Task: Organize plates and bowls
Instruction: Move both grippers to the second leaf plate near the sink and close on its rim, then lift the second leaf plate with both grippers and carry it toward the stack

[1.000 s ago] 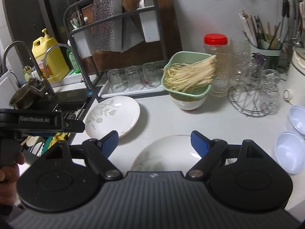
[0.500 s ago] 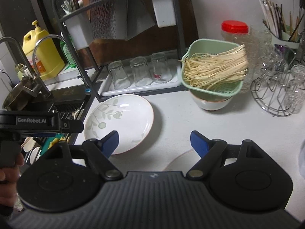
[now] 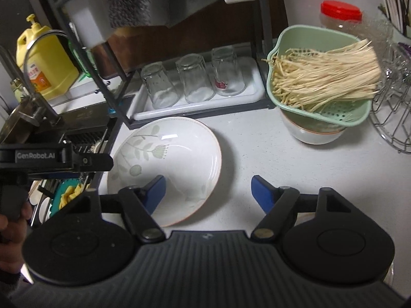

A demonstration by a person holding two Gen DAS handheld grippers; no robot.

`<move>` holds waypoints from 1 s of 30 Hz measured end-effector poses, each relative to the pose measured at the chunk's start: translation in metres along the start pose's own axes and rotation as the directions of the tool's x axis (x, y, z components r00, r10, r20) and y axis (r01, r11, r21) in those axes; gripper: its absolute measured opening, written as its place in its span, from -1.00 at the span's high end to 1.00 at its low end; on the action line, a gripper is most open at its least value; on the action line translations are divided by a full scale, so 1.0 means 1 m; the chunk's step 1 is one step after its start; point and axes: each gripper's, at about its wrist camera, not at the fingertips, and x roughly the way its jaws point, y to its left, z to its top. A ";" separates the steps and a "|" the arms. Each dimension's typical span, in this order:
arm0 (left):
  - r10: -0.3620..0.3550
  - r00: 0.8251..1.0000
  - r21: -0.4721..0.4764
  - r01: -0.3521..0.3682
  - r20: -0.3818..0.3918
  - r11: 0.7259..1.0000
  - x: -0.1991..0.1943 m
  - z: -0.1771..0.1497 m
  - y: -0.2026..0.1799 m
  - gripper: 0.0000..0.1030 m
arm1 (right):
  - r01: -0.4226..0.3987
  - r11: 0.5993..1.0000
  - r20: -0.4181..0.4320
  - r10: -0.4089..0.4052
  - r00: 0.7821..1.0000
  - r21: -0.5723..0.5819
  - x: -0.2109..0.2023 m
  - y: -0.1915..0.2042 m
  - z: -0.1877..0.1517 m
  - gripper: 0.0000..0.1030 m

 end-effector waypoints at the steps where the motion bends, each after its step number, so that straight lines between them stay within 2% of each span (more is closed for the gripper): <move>1: -0.003 1.000 0.003 0.003 -0.009 1.000 0.006 0.003 0.001 -0.78 | -0.002 1.000 -0.006 0.002 1.000 0.004 0.005 0.000 0.002 -0.38; 2: -0.005 1.000 0.007 0.005 -0.017 1.000 0.010 0.005 0.003 -0.76 | -0.002 1.000 -0.015 0.003 1.000 0.010 0.010 0.000 0.003 -0.28; 6: -0.005 0.998 0.011 0.005 -0.059 1.000 0.030 0.012 0.007 -0.65 | 0.007 1.000 -0.061 -0.005 0.998 0.023 0.031 0.000 0.009 -0.13; 10: 0.036 0.995 0.037 -0.033 -0.093 0.999 0.051 0.020 0.011 -0.32 | 0.025 0.999 -0.097 -0.022 0.995 0.031 0.049 0.000 0.015 0.03; 13: 0.026 0.993 0.024 -0.024 -0.111 0.999 0.061 0.028 0.014 -0.22 | 0.041 0.999 -0.125 -0.037 0.991 0.030 0.061 -0.001 0.018 0.22; 16: 0.026 0.992 0.025 -0.023 -0.126 0.999 0.071 0.032 0.015 -0.06 | 0.046 0.998 -0.140 -0.040 0.989 0.043 0.070 -0.002 0.021 0.29; 19: 0.023 0.989 0.026 -0.020 -0.143 0.999 0.079 0.034 0.016 0.00 | 0.054 0.997 -0.152 -0.044 0.987 0.063 0.077 -0.001 0.021 0.38; 23: 0.023 0.989 0.033 -0.019 -0.148 0.999 0.085 0.037 0.018 0.16 | 0.078 0.994 -0.178 -0.064 0.982 0.071 0.086 -0.001 0.019 0.61; 25: 0.019 0.988 0.037 -0.014 -0.152 0.999 0.088 0.038 0.020 0.22 | 0.074 0.994 -0.179 -0.059 0.982 0.078 0.090 0.000 0.021 0.65; 30: 0.020 0.991 0.071 -0.010 -0.133 0.997 0.093 0.045 0.019 0.23 | 0.077 0.993 -0.173 -0.061 0.983 0.088 0.096 0.002 0.025 0.65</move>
